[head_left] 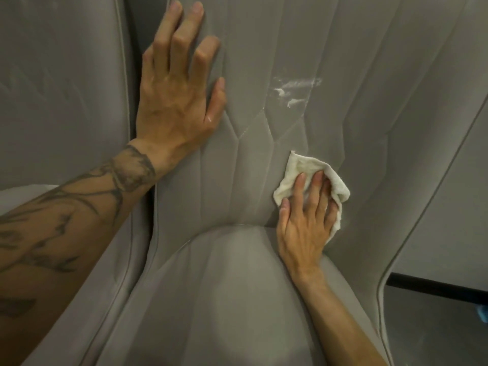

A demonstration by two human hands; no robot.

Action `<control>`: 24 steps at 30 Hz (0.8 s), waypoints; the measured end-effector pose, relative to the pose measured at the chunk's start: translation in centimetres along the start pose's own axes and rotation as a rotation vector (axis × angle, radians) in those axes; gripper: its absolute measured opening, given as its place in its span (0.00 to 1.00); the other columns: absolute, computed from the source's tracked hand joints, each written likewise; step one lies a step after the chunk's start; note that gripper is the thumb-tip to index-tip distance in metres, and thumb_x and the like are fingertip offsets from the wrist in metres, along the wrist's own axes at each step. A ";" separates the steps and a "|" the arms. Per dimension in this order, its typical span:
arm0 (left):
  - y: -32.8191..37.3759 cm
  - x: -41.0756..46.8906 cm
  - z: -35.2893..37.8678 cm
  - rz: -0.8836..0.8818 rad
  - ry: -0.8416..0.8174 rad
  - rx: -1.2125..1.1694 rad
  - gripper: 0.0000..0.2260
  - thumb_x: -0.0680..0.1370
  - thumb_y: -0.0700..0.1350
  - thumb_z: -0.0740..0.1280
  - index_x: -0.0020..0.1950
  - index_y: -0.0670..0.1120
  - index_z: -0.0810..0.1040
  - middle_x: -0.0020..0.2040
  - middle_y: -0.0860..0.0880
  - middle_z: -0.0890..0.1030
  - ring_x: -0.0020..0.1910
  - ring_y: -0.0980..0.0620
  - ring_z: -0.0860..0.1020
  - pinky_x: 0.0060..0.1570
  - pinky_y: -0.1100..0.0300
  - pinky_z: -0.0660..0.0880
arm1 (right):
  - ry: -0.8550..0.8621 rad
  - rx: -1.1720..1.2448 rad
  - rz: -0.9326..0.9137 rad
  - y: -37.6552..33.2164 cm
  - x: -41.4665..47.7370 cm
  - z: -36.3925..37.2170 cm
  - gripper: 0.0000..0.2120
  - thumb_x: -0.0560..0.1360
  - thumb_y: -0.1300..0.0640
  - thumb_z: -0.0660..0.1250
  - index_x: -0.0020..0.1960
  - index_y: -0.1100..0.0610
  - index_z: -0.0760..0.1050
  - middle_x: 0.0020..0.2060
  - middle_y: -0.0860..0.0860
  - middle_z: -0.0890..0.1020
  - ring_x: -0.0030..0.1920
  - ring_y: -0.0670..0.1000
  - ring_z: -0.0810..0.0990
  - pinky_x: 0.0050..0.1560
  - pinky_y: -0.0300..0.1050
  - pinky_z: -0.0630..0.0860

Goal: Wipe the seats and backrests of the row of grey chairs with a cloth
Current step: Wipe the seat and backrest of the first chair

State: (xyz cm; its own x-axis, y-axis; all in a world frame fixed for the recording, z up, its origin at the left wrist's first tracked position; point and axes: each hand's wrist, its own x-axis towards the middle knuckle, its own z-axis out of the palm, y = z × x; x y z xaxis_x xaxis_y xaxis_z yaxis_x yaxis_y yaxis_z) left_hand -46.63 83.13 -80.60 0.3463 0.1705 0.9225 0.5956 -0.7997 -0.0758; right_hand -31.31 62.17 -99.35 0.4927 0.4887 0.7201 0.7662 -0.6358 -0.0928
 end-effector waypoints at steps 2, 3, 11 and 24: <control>0.2 -0.1 -0.2 0.002 -0.011 0.006 0.18 0.83 0.48 0.63 0.71 0.42 0.71 0.80 0.37 0.67 0.81 0.35 0.64 0.72 0.44 0.68 | 0.032 0.002 -0.039 0.1 1.9 -0.7 0.31 0.85 0.50 0.57 0.84 0.53 0.49 0.83 0.56 0.48 0.84 0.56 0.51 0.81 0.54 0.48; 0.3 0.0 -0.3 0.007 -0.012 0.009 0.18 0.83 0.48 0.63 0.71 0.42 0.71 0.80 0.37 0.67 0.81 0.35 0.64 0.72 0.44 0.68 | 0.083 0.006 -0.040 0.0 3.9 -1.1 0.30 0.86 0.50 0.55 0.85 0.52 0.48 0.84 0.55 0.47 0.84 0.54 0.48 0.82 0.53 0.46; 0.0 -0.1 -0.1 0.017 -0.014 -0.003 0.19 0.83 0.48 0.63 0.71 0.43 0.68 0.81 0.38 0.67 0.81 0.35 0.64 0.72 0.45 0.69 | 0.081 0.034 0.006 -0.9 1.9 -0.1 0.28 0.86 0.49 0.50 0.84 0.54 0.49 0.83 0.57 0.50 0.84 0.52 0.44 0.81 0.56 0.51; 0.5 -6.2 -0.9 -0.053 -0.118 -0.059 0.25 0.85 0.47 0.62 0.81 0.44 0.62 0.84 0.40 0.60 0.85 0.37 0.56 0.76 0.41 0.66 | 0.104 0.036 0.042 -1.0 2.9 -0.6 0.30 0.86 0.50 0.54 0.85 0.54 0.50 0.84 0.56 0.51 0.84 0.53 0.47 0.81 0.56 0.52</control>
State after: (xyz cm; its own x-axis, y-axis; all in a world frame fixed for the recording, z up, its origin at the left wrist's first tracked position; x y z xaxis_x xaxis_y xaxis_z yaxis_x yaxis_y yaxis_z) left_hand -49.13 81.21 -86.01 0.4006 0.2773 0.8733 0.5726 -0.8198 -0.0024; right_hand -30.88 63.89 -96.77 0.4809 0.3964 0.7820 0.7611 -0.6315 -0.1480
